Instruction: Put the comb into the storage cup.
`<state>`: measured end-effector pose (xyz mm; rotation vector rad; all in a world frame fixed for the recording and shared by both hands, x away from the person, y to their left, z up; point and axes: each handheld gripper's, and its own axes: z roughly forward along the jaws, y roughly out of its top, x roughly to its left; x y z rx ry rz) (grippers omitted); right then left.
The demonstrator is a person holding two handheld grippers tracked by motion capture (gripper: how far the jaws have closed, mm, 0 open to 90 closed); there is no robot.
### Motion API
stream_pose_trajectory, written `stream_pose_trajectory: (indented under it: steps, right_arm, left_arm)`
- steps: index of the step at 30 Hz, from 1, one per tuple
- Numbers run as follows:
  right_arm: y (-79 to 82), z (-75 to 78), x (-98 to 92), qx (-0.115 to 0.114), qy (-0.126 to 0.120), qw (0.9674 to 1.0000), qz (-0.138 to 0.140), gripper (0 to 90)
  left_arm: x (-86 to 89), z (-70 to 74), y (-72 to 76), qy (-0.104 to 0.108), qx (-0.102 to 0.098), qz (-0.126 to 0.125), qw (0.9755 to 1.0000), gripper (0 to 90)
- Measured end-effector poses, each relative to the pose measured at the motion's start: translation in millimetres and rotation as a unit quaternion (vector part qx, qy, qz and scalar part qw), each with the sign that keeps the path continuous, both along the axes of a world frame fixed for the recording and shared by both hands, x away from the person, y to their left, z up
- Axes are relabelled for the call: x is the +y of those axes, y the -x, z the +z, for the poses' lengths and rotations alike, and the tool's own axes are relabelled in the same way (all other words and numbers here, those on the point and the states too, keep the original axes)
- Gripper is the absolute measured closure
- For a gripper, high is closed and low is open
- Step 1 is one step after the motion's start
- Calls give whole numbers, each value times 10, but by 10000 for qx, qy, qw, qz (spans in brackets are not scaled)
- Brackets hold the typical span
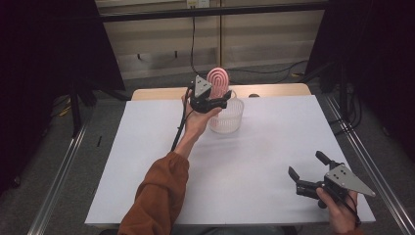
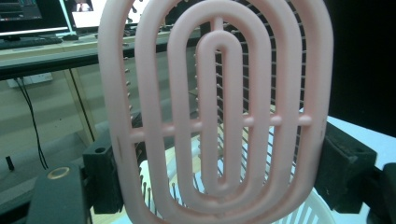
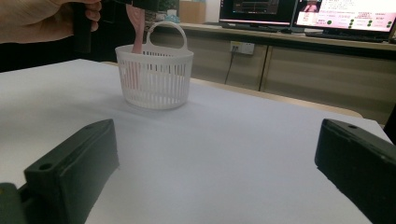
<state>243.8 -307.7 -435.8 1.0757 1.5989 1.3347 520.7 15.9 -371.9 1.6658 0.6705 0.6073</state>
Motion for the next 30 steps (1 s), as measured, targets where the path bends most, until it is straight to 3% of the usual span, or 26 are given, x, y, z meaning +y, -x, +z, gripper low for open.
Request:
stream_pose_trajectory:
  steps: [10,19,26,30]
  right_arm:
    - [2,-1,-3,0,-24,10000,3,0]
    - [1,0,0,1,-11,10000,14,0]
    - [0,-1,1,4,-3,10000,25,0]
    - [3,1,1,-8,-9,10000,38,0]
  left_arm:
    - [-44,-121,-7,-135,146,-68,9998,195]
    - [-82,-134,9,-172,114,-191,9996,195]
    - [-158,-161,37,-29,152,-337,9993,185]
    - [-194,-194,44,-15,274,-353,9990,162]
